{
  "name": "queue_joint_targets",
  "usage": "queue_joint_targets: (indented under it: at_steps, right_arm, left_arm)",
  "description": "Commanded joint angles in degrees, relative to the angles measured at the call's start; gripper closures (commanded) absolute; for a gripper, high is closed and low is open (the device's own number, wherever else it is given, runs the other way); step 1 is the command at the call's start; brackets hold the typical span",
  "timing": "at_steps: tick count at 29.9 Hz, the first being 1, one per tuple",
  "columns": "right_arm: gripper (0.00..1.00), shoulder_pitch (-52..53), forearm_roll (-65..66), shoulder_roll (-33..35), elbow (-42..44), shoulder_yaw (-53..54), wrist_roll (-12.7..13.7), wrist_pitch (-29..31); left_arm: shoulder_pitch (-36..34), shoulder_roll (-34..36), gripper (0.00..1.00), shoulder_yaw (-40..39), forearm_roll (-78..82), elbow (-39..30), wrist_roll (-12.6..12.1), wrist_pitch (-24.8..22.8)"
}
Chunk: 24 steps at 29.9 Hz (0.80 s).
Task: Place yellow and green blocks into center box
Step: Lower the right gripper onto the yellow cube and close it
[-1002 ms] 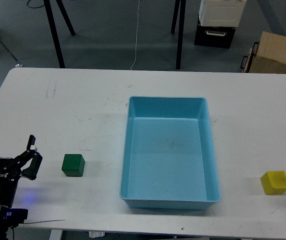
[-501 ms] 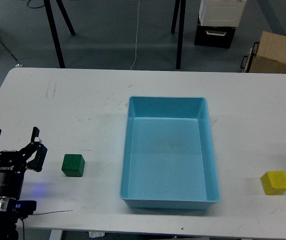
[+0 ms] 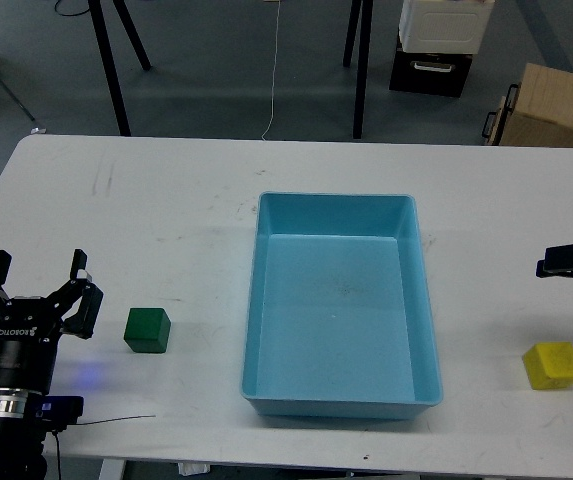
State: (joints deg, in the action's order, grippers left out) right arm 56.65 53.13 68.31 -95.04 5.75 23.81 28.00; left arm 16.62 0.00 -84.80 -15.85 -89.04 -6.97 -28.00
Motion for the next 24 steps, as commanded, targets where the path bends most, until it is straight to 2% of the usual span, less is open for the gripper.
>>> queue_joint_targets:
  at_steps: [1, 10, 15, 21, 23, 24]
  right_arm:
    - [0.0, -0.13, 2.68, -3.34, 0.2, -3.38, 0.01, 0.0]
    - [0.0, -0.92, 2.59, -10.65, 4.16, -6.36, 0.09, 0.0]
    - [0.0, -0.66, 2.59, -10.65, 3.98, -9.35, 1.41, 0.0]
    - [0.0, -1.1, 2.5, -11.79, 3.81, -11.38, 1.41, 0.0]
    - [0.04, -1.1, 2.5, -11.79, 3.72, -11.38, 1.41, 0.0]
    - [0.13, -1.01, 2.5, -11.79, 3.63, -11.38, 1.41, 0.0]
  left_arm:
    - [-1.33, 0.0, 0.0, 0.16, 0.38, 0.18, -0.06, 0.0]
    - [-2.56, 0.0, 0.0, 0.25, 2.75, 1.5, -0.06, 0.0]
    - [-2.56, 0.0, 0.0, 0.25, 2.75, 1.59, -0.06, 0.0]
    - [-2.39, 0.0, 0.0, 0.33, 2.84, 1.59, -0.06, 0.0]
    - [-2.39, 0.0, 0.0, 0.25, 2.84, 1.59, -0.06, 0.0]
    - [-2.3, 0.0, 0.0, 0.25, 2.84, 1.59, -0.06, 0.0]
